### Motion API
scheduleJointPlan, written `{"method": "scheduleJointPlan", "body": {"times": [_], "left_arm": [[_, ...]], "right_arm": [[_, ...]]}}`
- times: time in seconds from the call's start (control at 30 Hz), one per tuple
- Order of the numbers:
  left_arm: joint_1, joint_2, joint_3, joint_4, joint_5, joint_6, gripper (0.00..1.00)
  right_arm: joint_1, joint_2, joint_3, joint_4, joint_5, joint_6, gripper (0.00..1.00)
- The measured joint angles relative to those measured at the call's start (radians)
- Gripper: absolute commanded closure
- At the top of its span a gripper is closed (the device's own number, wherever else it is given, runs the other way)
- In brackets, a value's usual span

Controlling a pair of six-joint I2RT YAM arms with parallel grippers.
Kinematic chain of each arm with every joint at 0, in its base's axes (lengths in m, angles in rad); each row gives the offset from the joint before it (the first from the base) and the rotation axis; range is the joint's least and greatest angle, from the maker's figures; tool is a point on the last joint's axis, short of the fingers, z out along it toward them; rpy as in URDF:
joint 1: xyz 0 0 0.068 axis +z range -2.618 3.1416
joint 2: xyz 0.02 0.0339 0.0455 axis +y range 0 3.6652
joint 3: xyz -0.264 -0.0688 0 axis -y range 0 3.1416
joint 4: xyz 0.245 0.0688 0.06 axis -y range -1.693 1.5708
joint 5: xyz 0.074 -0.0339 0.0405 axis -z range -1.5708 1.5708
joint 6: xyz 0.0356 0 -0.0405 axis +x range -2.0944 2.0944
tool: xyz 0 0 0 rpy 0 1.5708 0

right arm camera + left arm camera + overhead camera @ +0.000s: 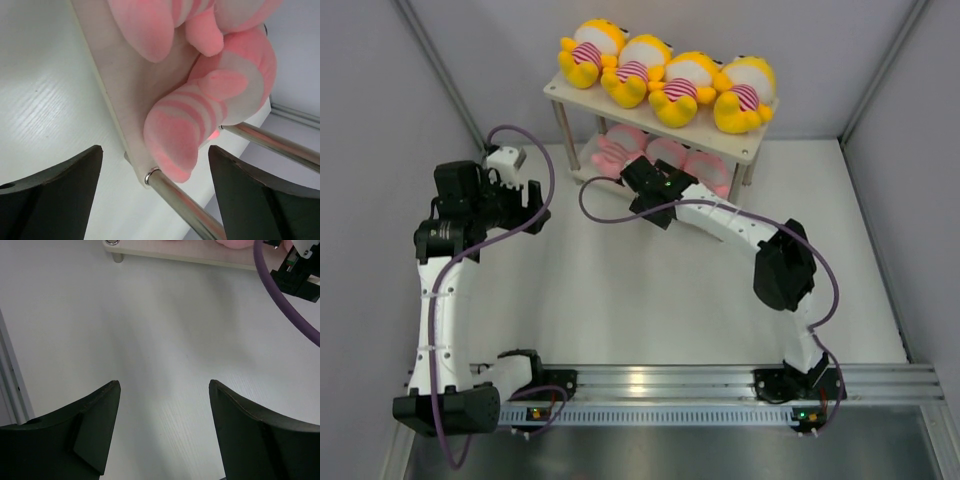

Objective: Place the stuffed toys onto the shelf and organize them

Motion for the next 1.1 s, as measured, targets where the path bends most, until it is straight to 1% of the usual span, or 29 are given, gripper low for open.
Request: {"method": "scheduleJointPlan", "body": {"times": [0.03,0.07,0.17,0.27,0.37,0.47,0.6,0.67,0.73,0.87,0.93,0.97,1.03,1.07,1.1], "left_arm": [[0.0,-0.003,-0.003,0.0,0.0,0.0,0.23],[0.0,-0.006,-0.006,-0.001,0.0,0.0,0.23],[0.0,-0.016,-0.028,0.001,-0.003,0.006,0.22],[0.0,-0.023,-0.064,0.002,-0.011,0.014,0.22],[0.0,-0.024,-0.103,-0.001,-0.027,0.024,0.22],[0.0,-0.028,-0.134,-0.001,-0.048,0.032,0.22],[0.0,-0.041,-0.166,0.0,-0.081,0.05,0.22],[0.0,-0.052,-0.185,0.002,-0.098,0.061,0.23],[0.0,-0.066,-0.214,0.003,-0.113,0.076,0.23],[0.0,-0.069,-0.266,0.002,-0.149,0.092,0.23],[0.0,-0.069,-0.292,0.002,-0.166,0.098,0.23],[0.0,-0.069,-0.3,0.002,-0.172,0.1,0.22],[0.0,-0.07,-0.314,0.002,-0.183,0.102,0.22],[0.0,-0.072,-0.32,0.006,-0.188,0.102,0.22],[0.0,-0.075,-0.329,0.01,-0.194,0.103,0.22]], "right_arm": [[0.015,-0.02,-0.021,0.019,0.0,-0.005,0.02],[0.03,-0.05,-0.053,0.045,-0.001,-0.011,0.01],[0.085,-0.174,-0.188,0.103,-0.056,-0.048,0.01],[0.152,-0.327,-0.308,0.122,-0.219,-0.073,0.01],[0.189,-0.459,-0.368,0.136,-0.394,-0.079,0.01],[0.187,-0.608,-0.421,0.192,-0.506,-0.072,0.0],[0.14,-0.823,-0.471,0.335,-0.539,-0.016,0.01],[0.076,-0.929,-0.48,0.422,-0.504,0.025,0.0],[0.006,-1.007,-0.482,0.496,-0.429,0.065,0.0],[-0.166,-1.089,-0.497,0.616,-0.171,0.119,0.01],[-0.255,-1.087,-0.52,0.653,-0.09,0.151,0.01],[-0.311,-1.075,-0.533,0.655,-0.077,0.171,0.01],[-0.416,-1.042,-0.552,0.657,-0.073,0.223,0.01],[-0.519,-1.014,-0.576,0.66,-0.092,0.27,0.01],[-0.594,-0.99,-0.603,0.662,-0.116,0.314,0.0]]}}
